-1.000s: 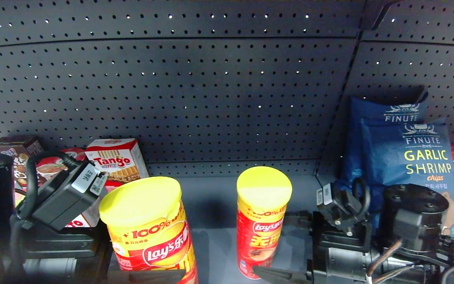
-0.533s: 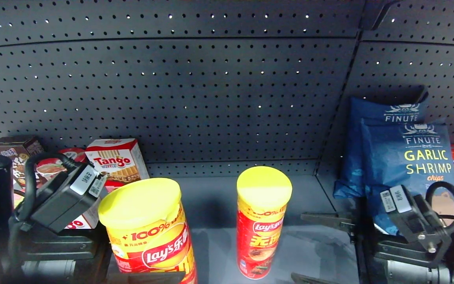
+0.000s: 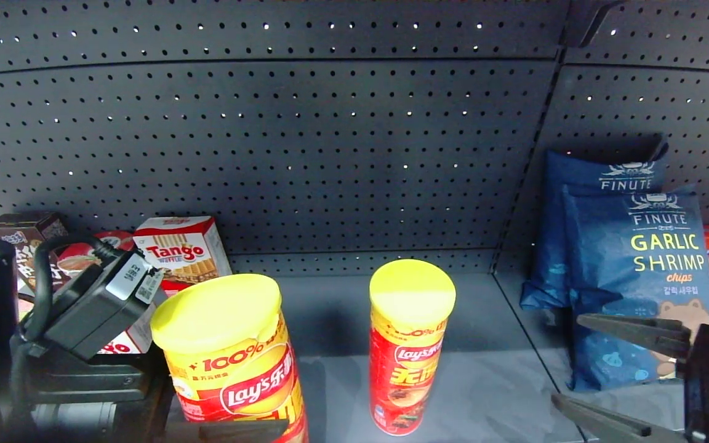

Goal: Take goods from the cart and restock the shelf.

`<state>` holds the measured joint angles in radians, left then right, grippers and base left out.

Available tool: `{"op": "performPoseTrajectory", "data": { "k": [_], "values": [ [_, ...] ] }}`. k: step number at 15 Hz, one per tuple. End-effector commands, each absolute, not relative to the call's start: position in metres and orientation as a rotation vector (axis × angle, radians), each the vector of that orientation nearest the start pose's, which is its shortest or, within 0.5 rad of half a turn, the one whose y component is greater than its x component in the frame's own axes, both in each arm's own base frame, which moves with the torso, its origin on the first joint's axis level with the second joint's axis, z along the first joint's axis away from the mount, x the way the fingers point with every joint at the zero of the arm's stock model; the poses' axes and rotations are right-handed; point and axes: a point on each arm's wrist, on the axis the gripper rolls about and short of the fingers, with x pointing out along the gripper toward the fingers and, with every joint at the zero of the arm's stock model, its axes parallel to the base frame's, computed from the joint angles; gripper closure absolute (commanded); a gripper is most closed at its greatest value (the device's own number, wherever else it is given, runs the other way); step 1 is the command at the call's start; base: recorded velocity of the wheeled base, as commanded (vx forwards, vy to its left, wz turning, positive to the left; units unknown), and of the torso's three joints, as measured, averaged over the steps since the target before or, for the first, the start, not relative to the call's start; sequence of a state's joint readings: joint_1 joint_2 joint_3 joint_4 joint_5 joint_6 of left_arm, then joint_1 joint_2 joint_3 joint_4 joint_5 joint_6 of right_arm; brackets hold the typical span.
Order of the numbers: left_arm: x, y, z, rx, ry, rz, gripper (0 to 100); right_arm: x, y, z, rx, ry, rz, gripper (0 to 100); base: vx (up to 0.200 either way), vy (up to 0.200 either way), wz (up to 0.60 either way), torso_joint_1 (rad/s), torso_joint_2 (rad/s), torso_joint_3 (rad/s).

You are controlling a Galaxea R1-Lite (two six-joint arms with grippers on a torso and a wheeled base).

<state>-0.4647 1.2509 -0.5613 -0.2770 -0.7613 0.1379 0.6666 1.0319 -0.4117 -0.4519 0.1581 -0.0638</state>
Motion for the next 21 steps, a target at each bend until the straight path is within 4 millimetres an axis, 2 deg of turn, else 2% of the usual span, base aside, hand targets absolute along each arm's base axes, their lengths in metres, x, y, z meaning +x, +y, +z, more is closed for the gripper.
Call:
{"op": "performPoseTrajectory", "data": {
  "k": [1,4,8,10,11,13,16,18,20,21],
  "values": [
    [0.151,-0.093,0.195,0.053,0.345,-1.234,100,0.075,0.061,0.212,-0.088,0.065,0.728,0,0.000,0.000,0.00,0.000,0.00,0.000],
    [0.151,-0.091,0.198,0.055,0.327,-1.226,100,0.058,0.037,0.200,-0.058,0.075,0.418,0,0.000,0.000,0.00,0.000,0.00,0.000],
    [0.148,-0.089,0.201,0.058,0.310,-1.226,100,0.038,0.008,0.166,0.007,0.064,-0.072,0,0.000,0.000,0.00,0.000,0.00,0.000],
    [0.148,-0.090,0.202,0.058,0.305,-1.227,100,0.033,0.000,0.147,-0.012,0.085,-0.273,0,0.000,0.000,0.00,0.000,0.00,0.000],
    [0.149,-0.090,0.204,0.060,0.290,-1.229,100,0.025,-0.007,0.131,-0.020,0.091,-0.441,0,0.000,0.000,0.00,0.000,0.00,0.000],
    [0.150,-0.091,0.205,0.062,0.276,-1.229,100,0.010,-0.015,0.117,0.002,0.058,-0.675,0,0.000,0.000,0.00,0.000,0.00,0.000],
    [0.150,-0.091,0.205,0.062,0.275,-1.227,100,-0.006,-0.017,0.098,0.000,0.077,-0.868,0,0.000,0.000,0.00,0.000,0.00,0.000],
    [0.149,-0.090,0.206,0.062,0.273,-1.227,100,-0.014,-0.015,0.087,-0.003,0.088,-0.756,0,0.000,0.000,0.00,0.000,0.00,0.000],
    [0.149,-0.090,0.205,0.062,0.273,-1.227,100,-0.019,-0.008,0.084,-0.034,0.030,-0.274,0,0.000,0.000,0.00,0.000,0.00,0.000],
    [0.149,-0.090,0.205,0.061,0.276,-1.230,100,-0.019,-0.004,0.084,-0.031,0.023,-0.116,0,0.000,0.000,0.00,0.000,0.00,0.000]
  ]
}}
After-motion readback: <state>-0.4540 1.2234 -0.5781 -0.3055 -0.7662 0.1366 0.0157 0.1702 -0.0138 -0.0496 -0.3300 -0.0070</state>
